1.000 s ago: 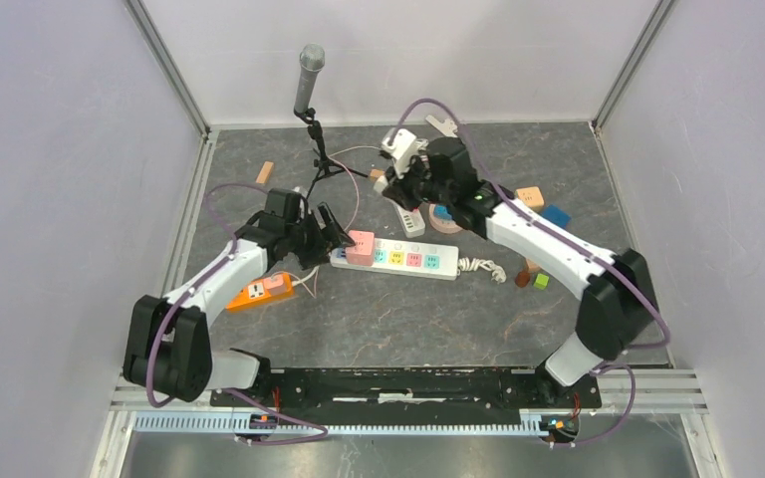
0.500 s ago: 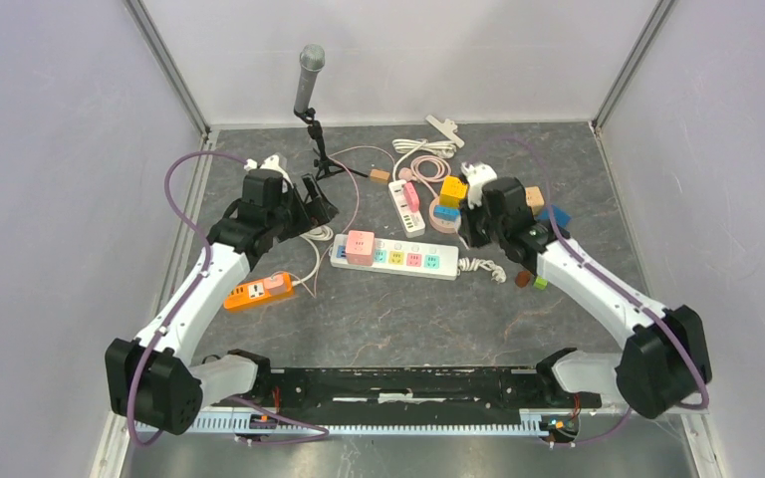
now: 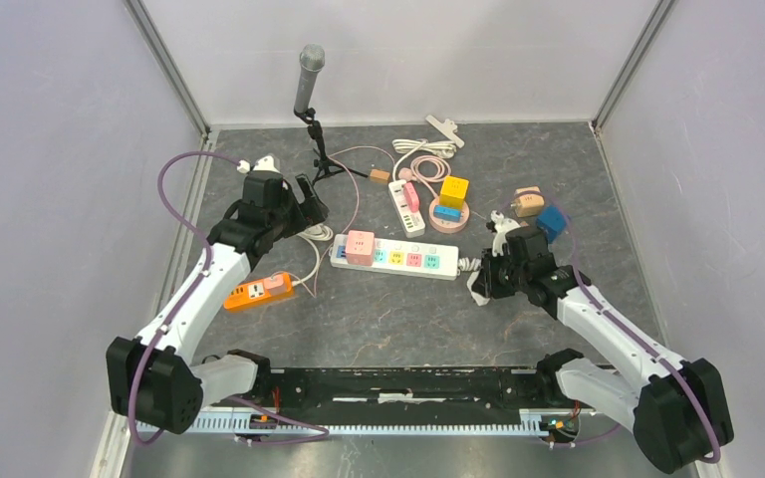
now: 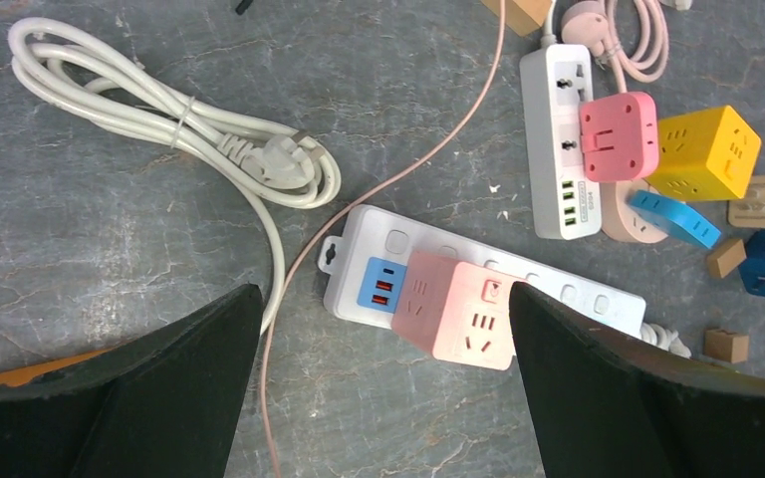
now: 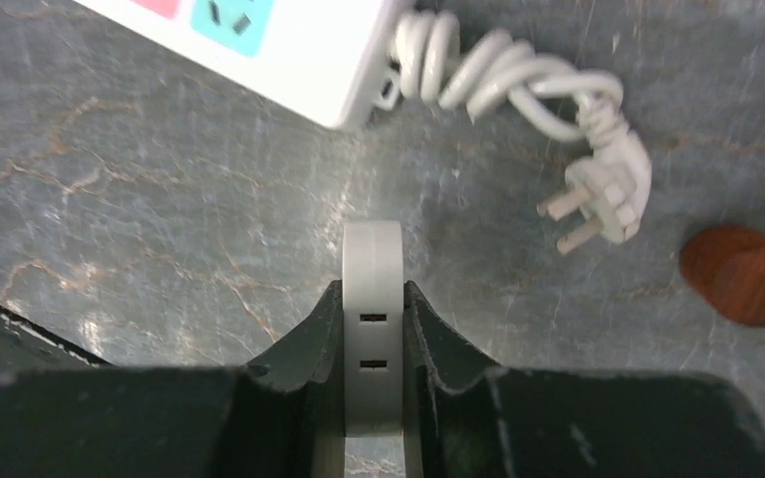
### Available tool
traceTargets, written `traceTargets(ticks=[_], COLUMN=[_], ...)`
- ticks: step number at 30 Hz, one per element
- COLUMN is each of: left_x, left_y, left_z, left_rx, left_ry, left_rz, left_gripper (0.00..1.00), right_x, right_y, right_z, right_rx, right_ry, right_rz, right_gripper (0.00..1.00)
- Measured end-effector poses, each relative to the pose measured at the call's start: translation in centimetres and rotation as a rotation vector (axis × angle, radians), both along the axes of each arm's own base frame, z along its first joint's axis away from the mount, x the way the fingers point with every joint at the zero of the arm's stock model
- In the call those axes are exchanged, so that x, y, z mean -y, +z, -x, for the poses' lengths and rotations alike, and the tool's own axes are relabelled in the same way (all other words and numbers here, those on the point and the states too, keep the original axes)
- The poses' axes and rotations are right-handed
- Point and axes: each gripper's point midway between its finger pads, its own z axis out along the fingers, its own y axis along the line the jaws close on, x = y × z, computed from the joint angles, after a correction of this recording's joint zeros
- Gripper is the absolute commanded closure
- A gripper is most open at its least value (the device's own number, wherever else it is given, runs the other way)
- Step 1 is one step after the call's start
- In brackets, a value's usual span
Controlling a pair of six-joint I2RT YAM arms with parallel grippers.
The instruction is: Pull the plug off the socket
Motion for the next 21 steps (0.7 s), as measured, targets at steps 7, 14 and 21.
traceTargets(ticks=[7, 14, 21], left_x=[-0.6, -0.5, -0.2], left_y=[-1.1, -1.5, -2.5], left_z=[-0.2, -0.3, -0.4], left_rx=[-0.031, -0.043, -0.076], left_ry=[0.026, 0.027, 0.014], left_rz=[-0.025, -0.025, -0.023], left_gripper=[0.00, 0.00, 0.00], right_x=[2.3, 5.3, 4.4], right_y=[-3.5, -4.1, -1.6], right_z=[2.8, 2.6, -0.1], right_rx=[-0.110, -0.110, 0.000], right_ry=[-0.062, -0.165, -0.158], right_rz=[0.078, 0.213, 0.178], right_gripper=[0.55, 0.31, 0.31])
